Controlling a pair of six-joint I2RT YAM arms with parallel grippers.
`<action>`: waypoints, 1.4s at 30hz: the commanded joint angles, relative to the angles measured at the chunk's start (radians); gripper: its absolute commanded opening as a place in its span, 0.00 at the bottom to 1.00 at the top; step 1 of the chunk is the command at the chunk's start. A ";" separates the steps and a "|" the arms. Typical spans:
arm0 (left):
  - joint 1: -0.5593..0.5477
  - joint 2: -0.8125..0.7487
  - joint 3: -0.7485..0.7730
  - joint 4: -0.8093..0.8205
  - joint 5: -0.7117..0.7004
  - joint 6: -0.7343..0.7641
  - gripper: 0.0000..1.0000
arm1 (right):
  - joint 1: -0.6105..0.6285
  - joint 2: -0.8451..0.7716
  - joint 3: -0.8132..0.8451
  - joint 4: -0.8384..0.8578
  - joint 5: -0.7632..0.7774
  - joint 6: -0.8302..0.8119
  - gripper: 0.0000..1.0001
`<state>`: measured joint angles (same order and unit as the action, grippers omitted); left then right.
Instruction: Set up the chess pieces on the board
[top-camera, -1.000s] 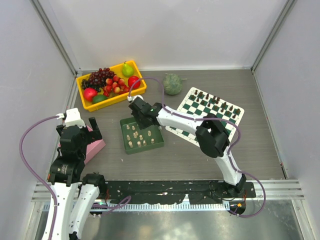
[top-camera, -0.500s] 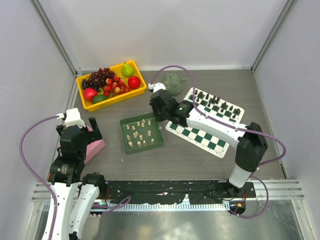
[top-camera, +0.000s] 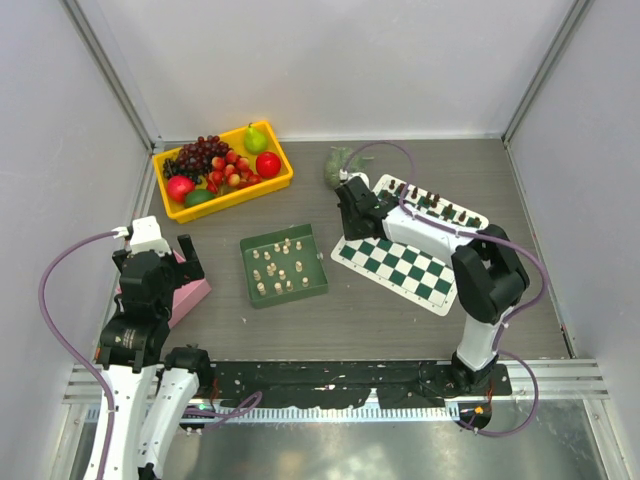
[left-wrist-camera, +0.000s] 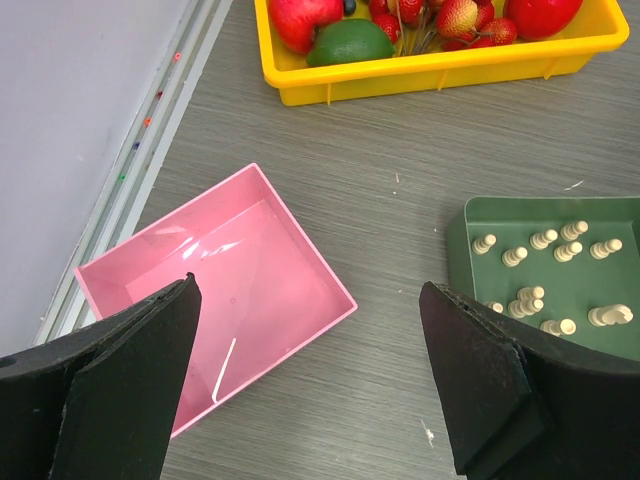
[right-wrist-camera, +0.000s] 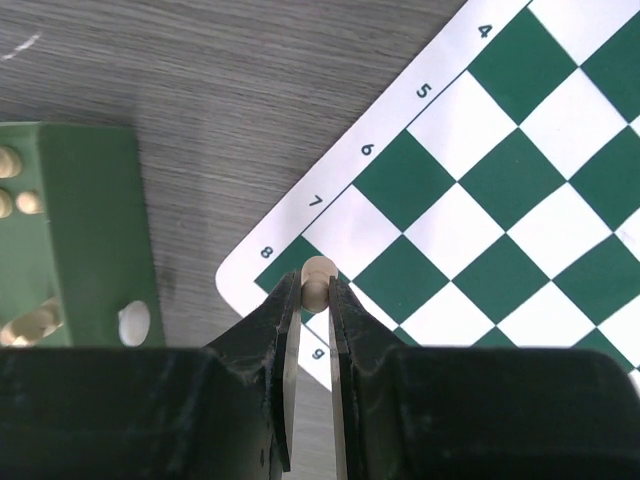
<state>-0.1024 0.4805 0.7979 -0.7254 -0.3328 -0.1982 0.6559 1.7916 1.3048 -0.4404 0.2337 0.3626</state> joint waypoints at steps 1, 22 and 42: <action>0.006 -0.002 0.003 0.006 -0.003 0.006 0.99 | -0.016 0.034 0.034 0.045 -0.016 -0.007 0.15; 0.004 -0.005 0.000 0.006 -0.005 0.008 0.99 | -0.041 0.107 0.028 0.075 0.019 -0.014 0.15; 0.006 -0.005 0.000 0.006 -0.003 0.009 0.99 | -0.052 0.115 0.011 0.086 -0.034 -0.011 0.24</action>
<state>-0.1024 0.4801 0.7979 -0.7273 -0.3328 -0.1982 0.6064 1.9194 1.3052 -0.3740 0.2173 0.3492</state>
